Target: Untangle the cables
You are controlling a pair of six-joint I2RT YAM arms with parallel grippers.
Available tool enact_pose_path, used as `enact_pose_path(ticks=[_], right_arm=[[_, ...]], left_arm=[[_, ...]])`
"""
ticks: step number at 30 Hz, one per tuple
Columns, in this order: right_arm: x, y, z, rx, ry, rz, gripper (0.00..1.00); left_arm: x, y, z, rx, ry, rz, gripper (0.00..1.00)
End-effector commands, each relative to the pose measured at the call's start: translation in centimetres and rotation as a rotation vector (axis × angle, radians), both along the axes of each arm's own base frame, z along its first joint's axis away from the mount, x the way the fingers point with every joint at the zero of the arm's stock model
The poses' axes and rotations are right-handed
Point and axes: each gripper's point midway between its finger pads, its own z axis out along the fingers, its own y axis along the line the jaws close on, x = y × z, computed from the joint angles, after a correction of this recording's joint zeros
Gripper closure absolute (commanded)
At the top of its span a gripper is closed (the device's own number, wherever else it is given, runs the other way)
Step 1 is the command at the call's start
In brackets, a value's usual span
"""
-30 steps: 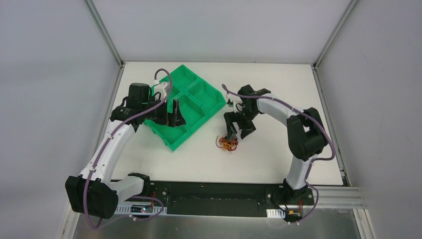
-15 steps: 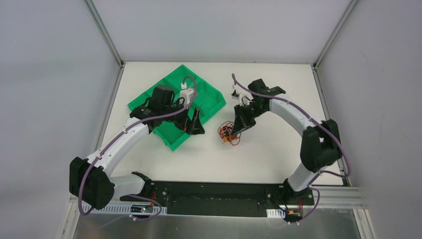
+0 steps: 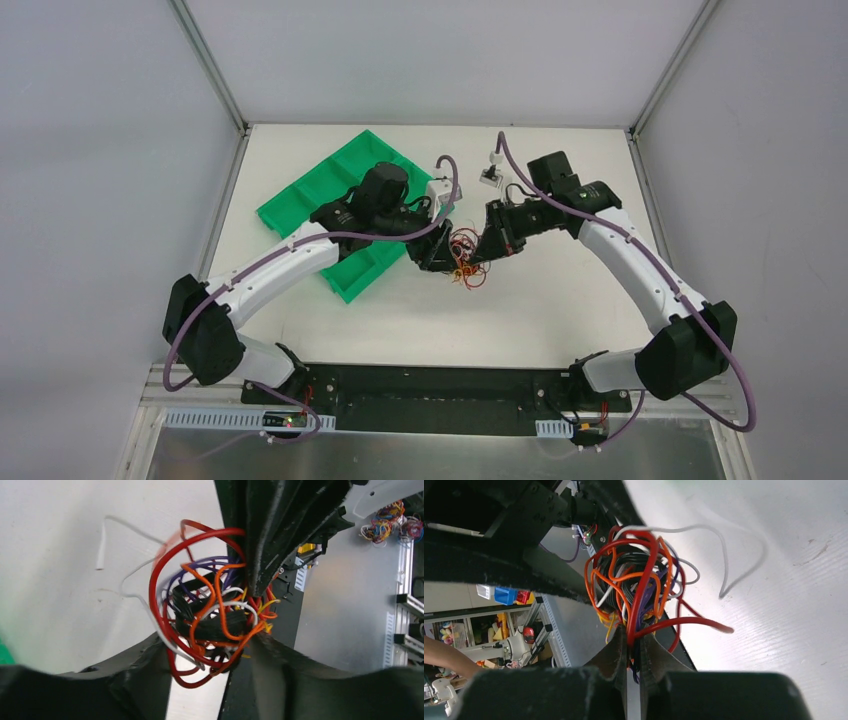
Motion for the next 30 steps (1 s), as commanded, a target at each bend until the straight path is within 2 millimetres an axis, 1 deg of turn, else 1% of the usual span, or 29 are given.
enact_pose_path(ticks=[1, 2, 3, 6, 9, 12, 14, 17, 20, 23, 28, 30], right_arm=[[-1.1, -0.4, 1.5, 0.063, 0.005, 0.012, 1.0], [-1.0, -0.7, 1.4, 0.062, 0.01, -0.003, 1.0], [-0.7, -1.2, 1.4, 0.062, 0.01, -0.023, 1.0], [0.9, -3.2, 1.1, 0.032, -0.001, -0.117, 1.0], [3.4, -6.1, 0.5, -0.02, -0.025, -0.25, 1.0], [5.9, -9.7, -0.3, -0.092, -0.044, -0.402, 1.0], [7.2, -12.1, -0.7, -0.138, -0.064, -0.489, 1.0], [8.9, -15.4, -0.7, -0.192, -0.097, -0.61, 1.0], [10.2, -18.8, 0.0, -0.24, -0.145, -0.714, 1.0], [11.1, -20.9, 0.9, -0.25, -0.184, -0.775, 1.0], [12.0, -23.0, 1.9, -0.264, -0.217, -0.839, 1.0], [12.7, -24.3, 2.4, -0.272, -0.247, -0.89, 1.0]], left_arm=[[0.7, -1.5, 2.9, -0.096, -0.029, -0.007, 0.67], [0.4, -1.4, 2.9, -0.1, -0.03, -0.013, 0.88], [0.1, -1.2, 2.9, -0.101, -0.031, -0.015, 1.0], [-1.1, 0.2, 2.2, -0.082, -0.034, -0.015, 1.0], [-1.6, 1.7, 1.2, -0.046, -0.028, 0.005, 1.0], [-1.2, 3.1, 0.4, -0.022, -0.007, 0.047, 1.0], [-0.7, 3.9, 0.1, -0.013, 0.006, 0.08, 1.0], [-0.2, 4.8, -0.2, -0.002, 0.018, 0.109, 1.0], [-0.4, 5.6, -1.1, 0.031, 0.027, 0.109, 1.0], [-0.7, 6.1, -2.0, 0.068, 0.03, 0.097, 1.0], [-0.7, 7.0, -3.5, 0.146, 0.038, 0.099, 1.0], [-0.7, 7.4, -4.0, 0.182, 0.046, 0.099, 1.0]])
